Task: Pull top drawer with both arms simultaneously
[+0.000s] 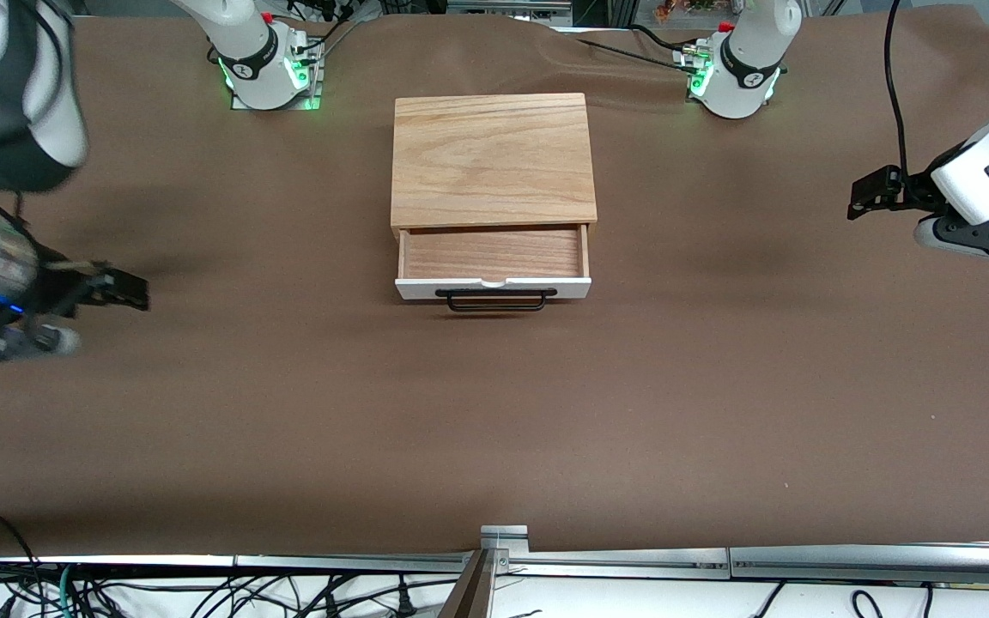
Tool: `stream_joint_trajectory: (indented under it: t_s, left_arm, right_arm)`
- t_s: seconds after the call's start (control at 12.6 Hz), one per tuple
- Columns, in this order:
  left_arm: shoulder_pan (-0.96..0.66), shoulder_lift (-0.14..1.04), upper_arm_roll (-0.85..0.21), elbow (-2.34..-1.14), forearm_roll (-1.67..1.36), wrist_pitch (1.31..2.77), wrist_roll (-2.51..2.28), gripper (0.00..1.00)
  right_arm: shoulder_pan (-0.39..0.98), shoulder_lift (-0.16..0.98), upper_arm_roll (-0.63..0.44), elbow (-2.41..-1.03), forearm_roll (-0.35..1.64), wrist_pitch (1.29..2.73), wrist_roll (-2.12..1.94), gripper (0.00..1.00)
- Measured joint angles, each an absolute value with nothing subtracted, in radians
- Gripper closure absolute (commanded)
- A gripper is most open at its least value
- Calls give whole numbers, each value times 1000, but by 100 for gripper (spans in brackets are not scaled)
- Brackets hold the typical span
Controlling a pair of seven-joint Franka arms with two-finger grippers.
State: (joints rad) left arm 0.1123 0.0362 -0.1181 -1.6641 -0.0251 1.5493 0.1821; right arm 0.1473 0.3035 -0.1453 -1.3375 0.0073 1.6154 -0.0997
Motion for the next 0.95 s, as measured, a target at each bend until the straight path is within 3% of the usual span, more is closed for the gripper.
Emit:
stream_joint_trajectory:
  t_s: [0.4,0.95]
  left_arm:
    - [113,46,-111,-1664,-51,1546,98,2]
    - [112,27,-122,-1666,-52,1520,1,0]
  right_arm:
    - [90,35,-134,-1502,-5,1555,-100,0]
    - [45,22,-126,-1565,-11,1540,-131,0]
